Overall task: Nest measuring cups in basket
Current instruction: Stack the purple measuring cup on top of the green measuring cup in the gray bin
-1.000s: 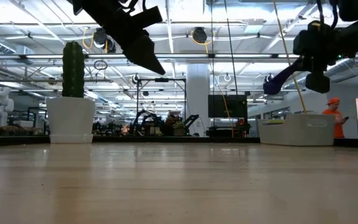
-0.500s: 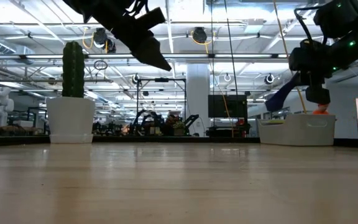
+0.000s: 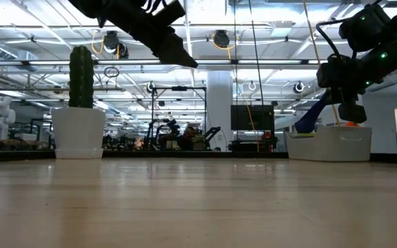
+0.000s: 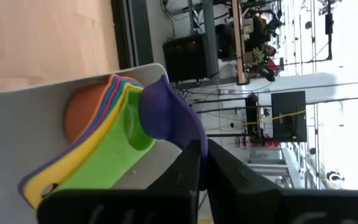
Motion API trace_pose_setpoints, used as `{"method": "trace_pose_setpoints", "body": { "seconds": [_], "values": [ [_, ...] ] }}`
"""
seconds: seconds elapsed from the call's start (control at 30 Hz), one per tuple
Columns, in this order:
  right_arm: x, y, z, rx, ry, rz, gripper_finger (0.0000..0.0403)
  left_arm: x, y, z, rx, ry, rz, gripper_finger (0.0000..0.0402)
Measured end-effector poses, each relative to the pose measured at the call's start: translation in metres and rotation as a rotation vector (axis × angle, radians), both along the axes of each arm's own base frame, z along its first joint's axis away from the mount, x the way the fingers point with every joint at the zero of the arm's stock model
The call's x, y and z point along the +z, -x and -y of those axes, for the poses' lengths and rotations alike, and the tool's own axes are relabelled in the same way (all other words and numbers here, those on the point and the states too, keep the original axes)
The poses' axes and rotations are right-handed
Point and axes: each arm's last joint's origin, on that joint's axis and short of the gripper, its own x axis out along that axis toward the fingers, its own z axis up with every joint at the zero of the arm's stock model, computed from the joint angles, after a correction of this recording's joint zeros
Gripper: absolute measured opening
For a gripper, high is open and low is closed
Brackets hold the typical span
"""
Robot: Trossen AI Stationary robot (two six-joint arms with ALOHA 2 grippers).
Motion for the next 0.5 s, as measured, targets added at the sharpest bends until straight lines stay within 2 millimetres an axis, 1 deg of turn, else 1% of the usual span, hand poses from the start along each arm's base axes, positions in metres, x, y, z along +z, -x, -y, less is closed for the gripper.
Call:
{"method": "trace_pose_setpoints", "body": {
  "seconds": [0.2,0.33,0.5],
  "values": [
    [-0.0003,0.0005,0.0017,-0.008,-0.003,0.001,0.0009,0.0024,-0.0009,0.0000,-0.004,-0.006,0.026,0.0202],
    [-0.0016,-0.0004,0.0017,0.007,-0.025,0.020,0.0042,0.0026,-0.0010,0.0000,-0.004,-0.006,0.028,0.0202],
    [-0.0027,-0.0008,0.0021,-0.016,-0.039,0.055,0.0087,0.0026,-0.0010,0.0000,-0.003,-0.006,0.028,0.0202]
  ]
}}
